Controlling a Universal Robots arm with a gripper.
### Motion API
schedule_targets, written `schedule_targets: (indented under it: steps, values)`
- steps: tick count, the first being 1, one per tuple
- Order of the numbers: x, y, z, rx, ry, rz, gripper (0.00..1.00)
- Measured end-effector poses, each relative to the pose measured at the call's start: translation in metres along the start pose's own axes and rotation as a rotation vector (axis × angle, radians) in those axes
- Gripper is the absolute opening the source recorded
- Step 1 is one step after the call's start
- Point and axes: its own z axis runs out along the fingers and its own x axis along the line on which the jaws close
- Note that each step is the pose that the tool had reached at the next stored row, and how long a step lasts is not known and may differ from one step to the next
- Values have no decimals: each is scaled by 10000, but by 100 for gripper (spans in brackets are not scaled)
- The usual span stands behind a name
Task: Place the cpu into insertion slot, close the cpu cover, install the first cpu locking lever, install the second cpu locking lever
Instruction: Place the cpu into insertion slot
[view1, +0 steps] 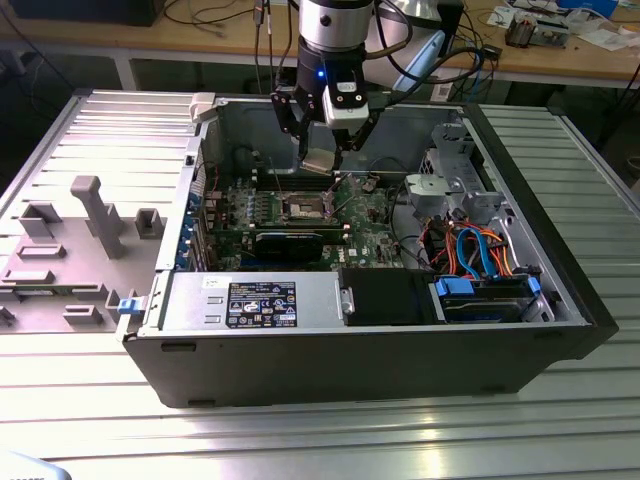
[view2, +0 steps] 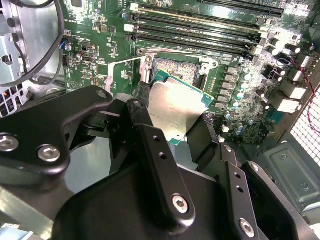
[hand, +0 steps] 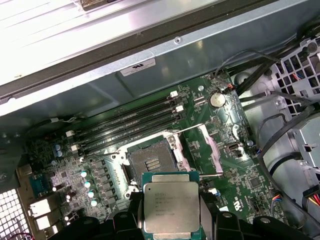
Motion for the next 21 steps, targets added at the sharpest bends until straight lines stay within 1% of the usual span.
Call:
schedule_targets:
  steps: [11, 13, 16, 17, 18, 21]
  values:
    - [0, 0, 0, 0, -2, 39, 55]
    - [0, 0, 1, -4, -8, 168, 55]
    - [0, 0, 3, -13, -33, 684, 55]
    - [0, 0, 4, -17, -44, 921, 55]
    - [0, 0, 5, -19, -49, 1029, 55]
    - [0, 0, 5, -20, -51, 1073, 55]
